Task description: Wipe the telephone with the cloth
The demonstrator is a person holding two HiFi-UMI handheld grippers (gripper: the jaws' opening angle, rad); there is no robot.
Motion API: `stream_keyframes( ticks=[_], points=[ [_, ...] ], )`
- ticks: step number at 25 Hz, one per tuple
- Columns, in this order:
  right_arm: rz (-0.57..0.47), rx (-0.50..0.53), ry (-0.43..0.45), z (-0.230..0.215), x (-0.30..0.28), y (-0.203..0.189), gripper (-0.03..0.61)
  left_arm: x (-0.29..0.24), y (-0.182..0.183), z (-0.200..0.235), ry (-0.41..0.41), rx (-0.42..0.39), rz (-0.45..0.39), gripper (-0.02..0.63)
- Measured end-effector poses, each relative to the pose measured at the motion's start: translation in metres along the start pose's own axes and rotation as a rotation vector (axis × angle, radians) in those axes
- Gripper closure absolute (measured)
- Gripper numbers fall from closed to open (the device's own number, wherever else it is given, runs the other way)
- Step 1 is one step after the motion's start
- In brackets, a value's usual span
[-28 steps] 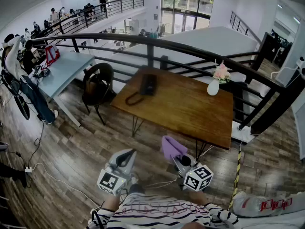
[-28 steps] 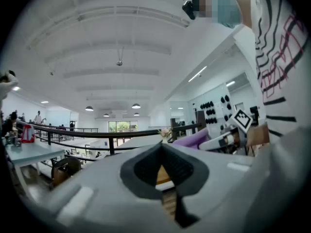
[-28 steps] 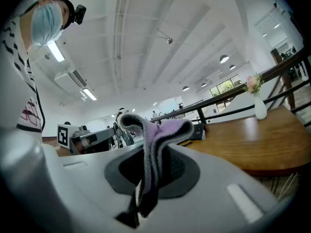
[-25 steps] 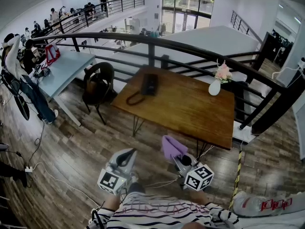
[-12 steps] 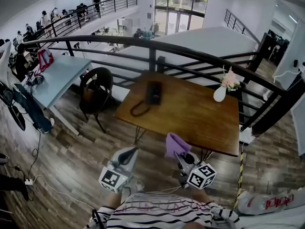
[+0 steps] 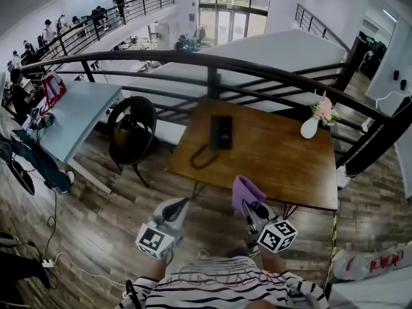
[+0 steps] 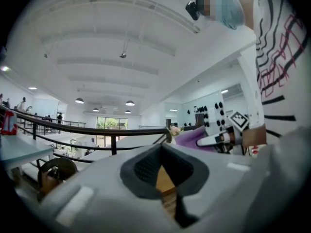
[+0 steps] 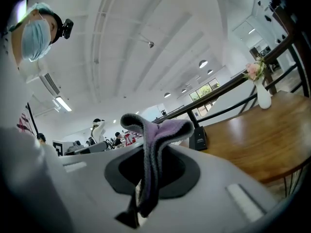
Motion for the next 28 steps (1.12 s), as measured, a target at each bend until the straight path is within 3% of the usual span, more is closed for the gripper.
stream_keyframes(
  ticks=[7,14,28],
  points=[
    [0.028,-0.034,-0.031,-0.001,-0.057,0.001,0.540,0.001,-0.015,0.050,0.001,0.038,0.007,0.612],
    [0.062,-0.040,0.005,-0.017,-0.124,0.016,0.540,-0.007,-0.023,0.098,0.084,0.071,0.021,0.612],
    [0.092,-0.033,0.024,-0.134,-0.223,0.079,0.540,-0.146,-0.018,0.174,0.111,0.055,0.025,0.612]
  ],
)
Point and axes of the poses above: the fingertips, and each gripper's own axes: x backward along the fingers, z to its left, y out of its top, the point moved 9 cm from there along x, backward along the fingers, and after that the axes turned 12 degrees about -y, right-handed, at the moved point
